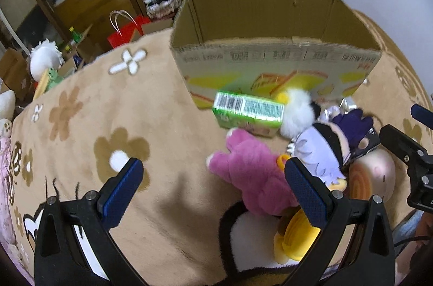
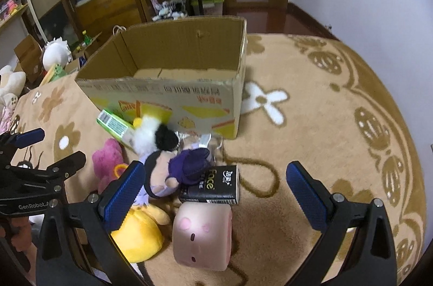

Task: Organize soft objects
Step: 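Lower both tools onto the pile, aiming at the pink plush and pink cylinder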

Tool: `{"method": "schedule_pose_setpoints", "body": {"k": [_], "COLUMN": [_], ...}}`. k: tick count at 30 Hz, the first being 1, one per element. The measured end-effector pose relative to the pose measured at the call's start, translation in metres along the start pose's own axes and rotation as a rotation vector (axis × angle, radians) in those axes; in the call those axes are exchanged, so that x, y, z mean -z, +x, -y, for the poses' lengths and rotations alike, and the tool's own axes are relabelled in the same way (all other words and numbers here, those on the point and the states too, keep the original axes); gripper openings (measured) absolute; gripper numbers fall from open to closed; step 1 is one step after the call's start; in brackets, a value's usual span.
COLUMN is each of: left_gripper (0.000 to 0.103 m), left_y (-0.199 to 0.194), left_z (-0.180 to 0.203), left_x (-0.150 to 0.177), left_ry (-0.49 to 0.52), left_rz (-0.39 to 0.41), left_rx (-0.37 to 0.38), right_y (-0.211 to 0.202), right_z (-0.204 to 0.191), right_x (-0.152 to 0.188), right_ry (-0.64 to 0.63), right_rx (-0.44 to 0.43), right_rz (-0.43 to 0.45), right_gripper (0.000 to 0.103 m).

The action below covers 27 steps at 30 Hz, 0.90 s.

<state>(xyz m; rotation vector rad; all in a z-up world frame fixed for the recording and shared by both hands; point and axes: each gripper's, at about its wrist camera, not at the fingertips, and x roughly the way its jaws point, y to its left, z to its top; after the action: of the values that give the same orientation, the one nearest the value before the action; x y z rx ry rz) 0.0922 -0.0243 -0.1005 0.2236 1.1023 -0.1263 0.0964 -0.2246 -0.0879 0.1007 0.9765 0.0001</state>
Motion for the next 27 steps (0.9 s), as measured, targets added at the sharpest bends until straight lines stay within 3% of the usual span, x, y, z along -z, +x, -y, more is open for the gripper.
{"method": "schedule_pose_setpoints", "body": {"k": [10,19,27], "left_gripper": [0.103,0.103,0.103], "left_y": [0.044,0.065,0.082], "left_z": [0.001,-0.007,-0.004], "left_x": [0.004,-0.004,-0.012], "left_ry": [0.006,-0.047,-0.051], "left_rz": [-0.149,-0.165,-0.173], "left_rx": [0.027,0.064,0.062], "right_y": [0.038,0.063,0.062], "right_z": [0.004,0.005,0.009], "right_x": [0.004,0.012,0.025], "right_ry": [-0.003,0.000,0.041], "right_rx": [-0.005,-0.022,-0.052], "right_rz": [-0.118,-0.203,-0.257], "right_gripper": [0.103,0.103,0.103]}}
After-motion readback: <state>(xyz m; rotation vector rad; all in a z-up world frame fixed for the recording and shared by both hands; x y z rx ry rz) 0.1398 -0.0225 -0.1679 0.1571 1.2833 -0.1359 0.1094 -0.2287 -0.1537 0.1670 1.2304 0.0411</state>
